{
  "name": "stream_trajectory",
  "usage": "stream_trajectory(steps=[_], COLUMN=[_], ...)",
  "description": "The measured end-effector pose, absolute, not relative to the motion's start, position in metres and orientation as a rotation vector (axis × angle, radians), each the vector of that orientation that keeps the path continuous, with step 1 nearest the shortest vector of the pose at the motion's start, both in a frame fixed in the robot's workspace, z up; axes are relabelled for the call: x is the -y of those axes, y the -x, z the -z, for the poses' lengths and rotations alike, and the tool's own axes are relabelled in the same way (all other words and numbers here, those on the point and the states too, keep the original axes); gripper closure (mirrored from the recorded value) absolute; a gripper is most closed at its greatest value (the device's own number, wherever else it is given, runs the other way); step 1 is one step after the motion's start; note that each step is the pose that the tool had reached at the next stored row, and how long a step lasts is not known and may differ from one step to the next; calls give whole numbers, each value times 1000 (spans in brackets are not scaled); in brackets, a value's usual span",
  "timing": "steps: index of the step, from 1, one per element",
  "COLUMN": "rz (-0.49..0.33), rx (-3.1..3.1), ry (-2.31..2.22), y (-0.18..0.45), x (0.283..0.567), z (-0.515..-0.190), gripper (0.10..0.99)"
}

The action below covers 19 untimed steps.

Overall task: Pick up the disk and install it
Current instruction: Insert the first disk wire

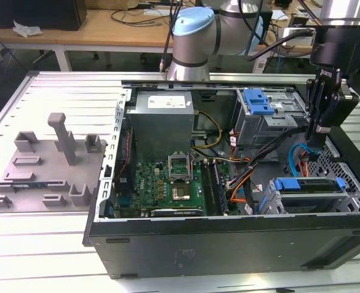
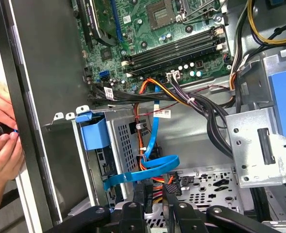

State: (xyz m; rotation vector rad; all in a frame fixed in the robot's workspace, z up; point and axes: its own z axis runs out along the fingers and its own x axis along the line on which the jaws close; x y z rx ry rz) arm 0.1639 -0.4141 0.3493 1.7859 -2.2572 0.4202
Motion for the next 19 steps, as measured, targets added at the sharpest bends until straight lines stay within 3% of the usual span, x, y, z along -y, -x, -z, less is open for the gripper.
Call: stream_trajectory(steps=[19], rz=[-438], rx=[2224], ry=[-1774], y=[-166], x=[411], z=[-346], gripper=[796])
